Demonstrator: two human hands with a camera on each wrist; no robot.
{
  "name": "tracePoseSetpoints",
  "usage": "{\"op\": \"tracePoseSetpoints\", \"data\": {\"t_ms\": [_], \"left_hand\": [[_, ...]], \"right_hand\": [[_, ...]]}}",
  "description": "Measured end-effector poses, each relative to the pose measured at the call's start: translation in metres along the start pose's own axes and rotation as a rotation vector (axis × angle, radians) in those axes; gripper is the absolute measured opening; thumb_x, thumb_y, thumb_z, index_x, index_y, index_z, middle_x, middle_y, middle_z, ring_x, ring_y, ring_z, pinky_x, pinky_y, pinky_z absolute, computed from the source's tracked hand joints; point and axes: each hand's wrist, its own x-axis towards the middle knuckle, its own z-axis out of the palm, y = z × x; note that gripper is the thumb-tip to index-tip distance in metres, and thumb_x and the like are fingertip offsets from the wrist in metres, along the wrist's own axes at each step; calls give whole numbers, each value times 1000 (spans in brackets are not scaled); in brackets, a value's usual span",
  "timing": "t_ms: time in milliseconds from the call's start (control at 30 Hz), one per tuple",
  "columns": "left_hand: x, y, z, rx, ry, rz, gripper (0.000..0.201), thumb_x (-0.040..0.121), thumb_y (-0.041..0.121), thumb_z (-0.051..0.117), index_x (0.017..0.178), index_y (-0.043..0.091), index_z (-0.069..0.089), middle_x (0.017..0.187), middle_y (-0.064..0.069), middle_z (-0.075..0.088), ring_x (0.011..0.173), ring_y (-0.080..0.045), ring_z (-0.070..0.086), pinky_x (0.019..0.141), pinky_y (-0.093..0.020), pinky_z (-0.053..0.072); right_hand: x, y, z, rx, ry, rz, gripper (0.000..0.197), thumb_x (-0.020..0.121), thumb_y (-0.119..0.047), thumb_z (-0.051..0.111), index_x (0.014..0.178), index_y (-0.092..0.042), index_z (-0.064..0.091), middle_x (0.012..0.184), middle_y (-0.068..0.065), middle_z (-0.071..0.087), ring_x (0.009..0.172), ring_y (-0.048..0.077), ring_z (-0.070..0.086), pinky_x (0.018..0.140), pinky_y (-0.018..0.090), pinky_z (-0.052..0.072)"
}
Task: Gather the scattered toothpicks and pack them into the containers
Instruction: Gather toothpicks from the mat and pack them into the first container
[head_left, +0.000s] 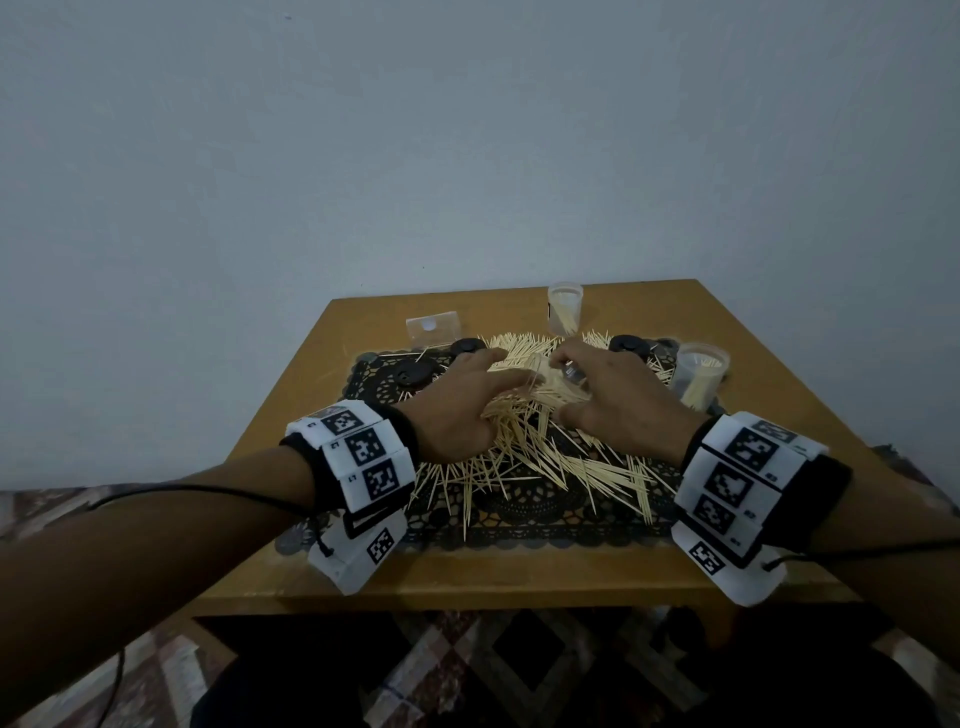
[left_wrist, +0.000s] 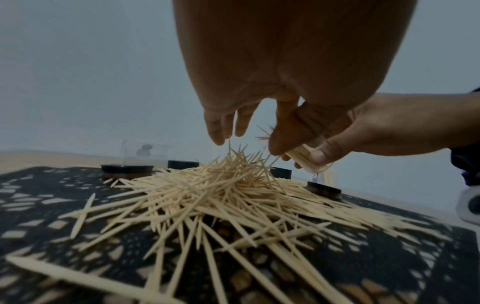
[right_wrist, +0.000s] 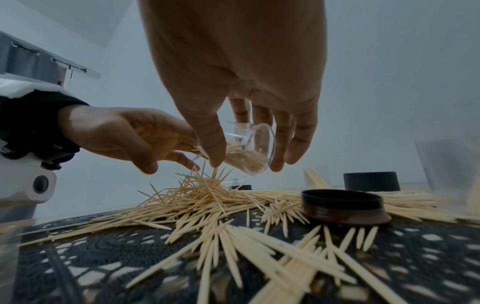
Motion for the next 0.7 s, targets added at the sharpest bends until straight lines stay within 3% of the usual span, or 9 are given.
{"op": "tracePoseSetpoints", "data": {"t_ms": [67,133,267,333,433,500,567,700], "left_hand": [[1,-5,-3,25,-76,-21,83,81,-3,51,149,36,25,160,-10,8,147,-30,2,117,-56,11],[0,-9,-7,-15,-47,8,85,78,-5,52,148,36,27,159,-8,14,146,-28,7,117,-55,14],[-4,-16,-11,-106,173,0,71,77,-7,55,143,14,38,145,-8,37,134,-20,32,114,-38,28],[-6,-14,-10,-42,107,-33,73,81,-3,56,148,11,30,151,-10,29,140,-23,24,116,-35,22],[-8,-5,-7,77,-84,-58,79,86,2,53,153,13,14,160,-9,8,146,-26,5,118,-44,11],[-8,-3,-4,63,-115,-66,80,87,2,51,153,12,7,161,-8,2,146,-27,0,118,-43,7],[-7,-5,-2,29,-36,-50,82,85,2,52,153,10,6,160,-9,6,146,-28,4,118,-43,9],[-11,-11,-2,-19,136,16,79,79,-1,56,149,12,21,154,-10,23,141,-25,18,117,-45,21]], "right_hand": [[0,0,0,-8,-2,-14,46,81,-21,76,119,-18,52,117,9,65,90,22,60,73,31,49],[0,3,-1,5,0,-13,47,81,-22,77,121,-18,52,119,8,64,88,18,58,71,29,46],[1,6,-3,5,2,-9,50,81,-25,77,124,-20,52,122,6,63,92,14,55,75,27,43],[2,4,-3,5,-4,-19,50,81,-24,77,125,-20,52,123,6,63,94,14,54,75,26,41],[5,-1,-3,-4,-3,-50,49,82,-23,76,125,-19,52,123,7,62,97,16,55,76,25,41],[7,-3,-2,-12,-2,-55,50,82,-22,76,126,-19,52,122,7,63,94,14,53,74,24,39],[7,-3,-2,-18,-6,-42,51,81,-24,77,125,-19,51,121,6,63,93,15,54,73,24,38],[7,-3,-4,-4,-12,-25,51,80,-26,78,124,-20,52,120,5,63,99,18,59,78,27,45]]}}
